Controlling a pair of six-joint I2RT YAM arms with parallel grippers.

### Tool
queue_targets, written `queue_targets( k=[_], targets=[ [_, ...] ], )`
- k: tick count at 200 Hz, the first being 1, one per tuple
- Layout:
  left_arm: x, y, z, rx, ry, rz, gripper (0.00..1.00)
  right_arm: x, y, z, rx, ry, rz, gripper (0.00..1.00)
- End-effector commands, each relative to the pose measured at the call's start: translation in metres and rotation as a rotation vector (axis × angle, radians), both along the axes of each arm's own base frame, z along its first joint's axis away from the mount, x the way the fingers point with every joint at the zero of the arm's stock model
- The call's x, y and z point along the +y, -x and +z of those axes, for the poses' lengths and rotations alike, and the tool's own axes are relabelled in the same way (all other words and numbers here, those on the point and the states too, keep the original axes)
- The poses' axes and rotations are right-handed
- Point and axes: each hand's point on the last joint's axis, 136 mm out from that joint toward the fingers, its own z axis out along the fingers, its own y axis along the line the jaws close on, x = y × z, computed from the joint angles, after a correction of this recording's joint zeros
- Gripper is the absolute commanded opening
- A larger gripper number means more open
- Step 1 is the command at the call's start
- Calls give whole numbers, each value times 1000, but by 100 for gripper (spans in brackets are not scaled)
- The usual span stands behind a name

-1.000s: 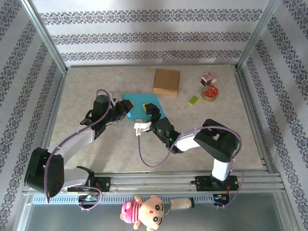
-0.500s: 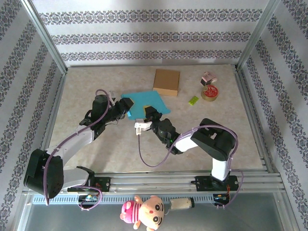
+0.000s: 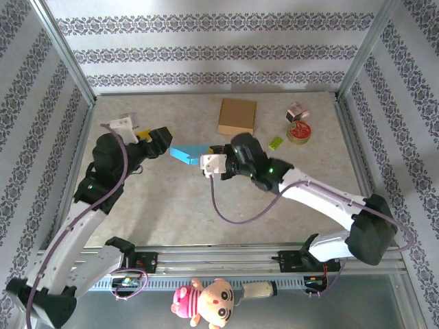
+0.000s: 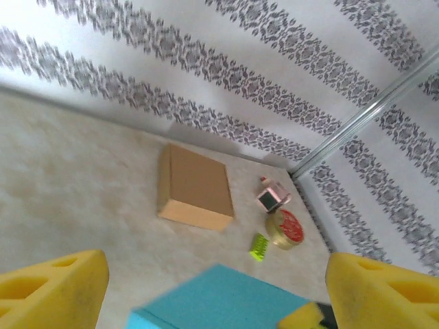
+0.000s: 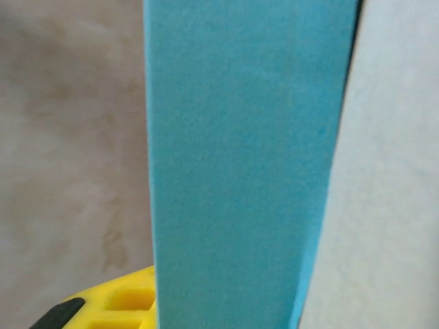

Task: Fold the paper box

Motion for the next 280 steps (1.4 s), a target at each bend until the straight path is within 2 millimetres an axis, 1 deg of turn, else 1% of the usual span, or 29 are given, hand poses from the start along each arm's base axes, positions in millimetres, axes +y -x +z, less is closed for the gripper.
queue_targets(
  k=[1,5,7,9,15,23,28,32,49,58,61,74,91,106,124,141,155,177,204,228,247,254,255,257,262,268,280],
  targets=[
    [9,18,-32,44,-279,-55,84,-37,71,-55,510,337,76,28],
    [8,22,-33,43,-296,-71,84,-36,69,-52,527,358,70,28],
    [8,24,-32,41,-305,-78,84,-38,70,-55,546,382,63,27],
    [8,26,-33,42,-313,-86,84,-37,68,-51,553,391,60,26],
    [8,30,-34,42,-342,-105,84,-40,66,-54,599,452,45,25],
    [8,37,-37,39,-388,-137,85,-40,60,-51,637,510,25,24],
    [9,41,-39,40,-410,-147,86,-41,58,-56,667,555,17,24],
    [12,42,-40,44,-425,-138,87,-40,53,-54,671,570,8,24],
    [28,45,-49,60,-463,-63,89,-35,35,-68,702,659,-27,27],
    [31,48,-52,56,-469,-54,91,-30,28,-73,706,680,-28,27],
    [31,48,-54,55,-470,-53,92,-29,26,-77,711,690,-25,27],
    [32,50,-57,51,-467,-47,100,-19,17,-86,704,697,-17,27],
    [39,48,-62,57,-467,-7,99,-7,8,-98,695,684,-14,27],
    [45,45,-67,67,-474,32,99,-2,3,-107,695,679,-24,28],
    [49,40,-72,83,-473,64,99,1,3,-121,698,680,-21,34],
    [47,35,-78,98,-469,64,99,6,6,-121,710,654,0,40],
    [46,31,-82,120,-469,63,99,8,7,-116,702,627,14,47],
    [42,27,-86,137,-464,50,99,7,6,-103,670,593,13,53],
    [29,27,-84,122,-457,-22,100,12,7,-65,644,452,22,60],
    [17,30,-88,137,-471,-113,97,12,9,-37,619,339,15,61],
    [4,36,-92,167,-461,-202,93,8,10,-16,646,218,-25,61],
    [-1,38,-94,183,-449,-234,90,6,5,-5,680,128,-63,61],
    [-2,39,-94,186,-447,-238,90,6,4,-6,691,118,-74,61],
    [-3,39,-95,191,-443,-247,89,6,2,1,705,76,-88,61],
    [-6,41,-96,205,-433,-266,86,0,-3,5,761,-5,-137,61],
    [-9,44,-98,221,-421,-284,84,-4,-16,12,822,-129,-202,60],
    [-11,48,-102,255,-396,-297,81,-28,-36,19,928,-312,-359,56]
  ],
)
